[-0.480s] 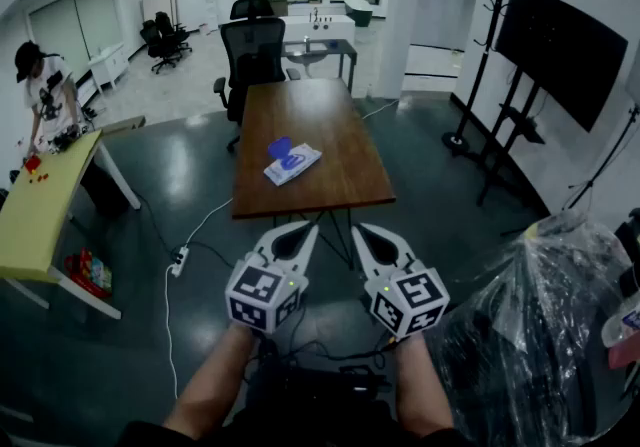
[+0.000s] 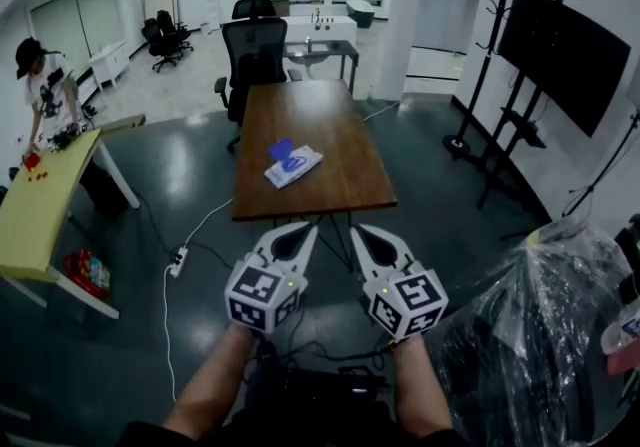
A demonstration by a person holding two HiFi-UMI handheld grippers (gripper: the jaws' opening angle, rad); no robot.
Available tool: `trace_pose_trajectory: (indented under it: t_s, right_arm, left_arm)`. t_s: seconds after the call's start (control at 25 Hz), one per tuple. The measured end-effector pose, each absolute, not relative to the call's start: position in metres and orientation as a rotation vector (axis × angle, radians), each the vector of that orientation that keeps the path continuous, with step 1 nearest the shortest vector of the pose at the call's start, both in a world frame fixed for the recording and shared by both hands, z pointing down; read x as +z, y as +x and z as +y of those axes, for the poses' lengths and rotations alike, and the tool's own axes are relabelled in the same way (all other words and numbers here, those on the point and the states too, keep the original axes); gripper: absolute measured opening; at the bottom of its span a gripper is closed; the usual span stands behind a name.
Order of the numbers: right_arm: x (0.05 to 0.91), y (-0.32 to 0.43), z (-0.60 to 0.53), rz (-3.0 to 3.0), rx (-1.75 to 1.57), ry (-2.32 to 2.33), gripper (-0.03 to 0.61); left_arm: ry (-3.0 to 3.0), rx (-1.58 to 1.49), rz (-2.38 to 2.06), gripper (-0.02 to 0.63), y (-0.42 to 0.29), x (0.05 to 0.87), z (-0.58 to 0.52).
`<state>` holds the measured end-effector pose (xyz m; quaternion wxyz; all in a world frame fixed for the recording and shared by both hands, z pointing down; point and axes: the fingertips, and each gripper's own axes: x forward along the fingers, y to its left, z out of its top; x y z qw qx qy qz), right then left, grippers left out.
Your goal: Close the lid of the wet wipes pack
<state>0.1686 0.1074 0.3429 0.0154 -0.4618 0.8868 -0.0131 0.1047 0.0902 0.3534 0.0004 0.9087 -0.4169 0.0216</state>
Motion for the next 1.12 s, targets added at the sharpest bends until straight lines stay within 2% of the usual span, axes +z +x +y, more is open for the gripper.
trace_pose_trajectory:
  t_s: [0.48,1.12]
  right_arm:
    - [0.352,0.146,0.075,2.776,-0.073,-1.460,0.011]
    - [0.356,0.061,-0.046,2.772,-0.129,-1.593,0.011]
  left_arm:
    - [2.829,0.057,-1.315,0.006,0.078,0.359,0.058]
    - [2.824,0.084,-1.205,0.006,-0.009,0.372,-0.069]
